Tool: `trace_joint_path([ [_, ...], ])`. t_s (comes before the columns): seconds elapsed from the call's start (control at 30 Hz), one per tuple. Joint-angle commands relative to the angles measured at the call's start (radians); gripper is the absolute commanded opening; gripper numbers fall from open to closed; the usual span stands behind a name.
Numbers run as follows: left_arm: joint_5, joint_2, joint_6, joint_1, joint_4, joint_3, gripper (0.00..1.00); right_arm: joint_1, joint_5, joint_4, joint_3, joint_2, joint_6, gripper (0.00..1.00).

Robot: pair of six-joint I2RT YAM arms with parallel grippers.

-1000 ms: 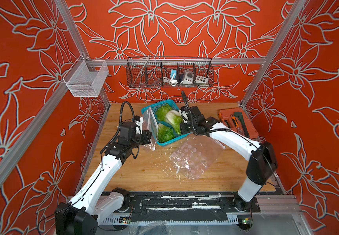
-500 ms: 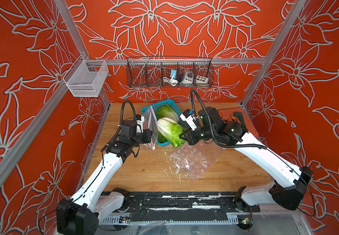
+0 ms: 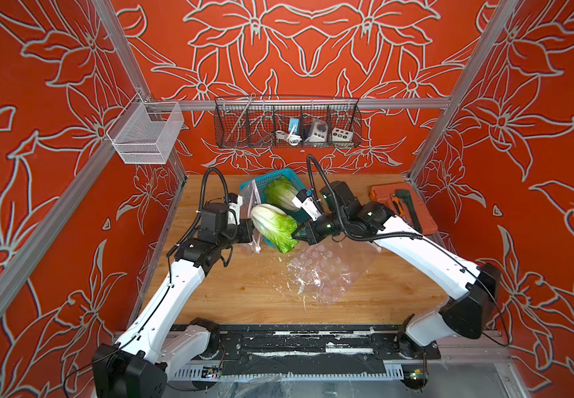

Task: Put the chinese cabbages into a zipper bag and zip it
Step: Place the Chinese cabbage in the zipper food storage bag.

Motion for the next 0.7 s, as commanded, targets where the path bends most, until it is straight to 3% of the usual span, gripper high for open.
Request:
trace_joint_path([
  [0.0, 0.021, -0.022, 0.094, -0.011, -0.007, 0.066, 0.00, 0.002, 0.023, 0.008, 0.009, 0.025, -0.047, 0.00],
  [0.4, 0.012, 0.059, 0.186, -0.124, -0.109, 0.123, 0.00, -0.009, 0.169, -0.093, -0.035, -0.060, -0.142, 0.00],
  [0.67, -0.026, 0.138, 0.192, -0.293, -0.117, 0.127, 0.00, -0.046, 0.165, -0.095, -0.139, -0.188, -0.121, 0.00],
])
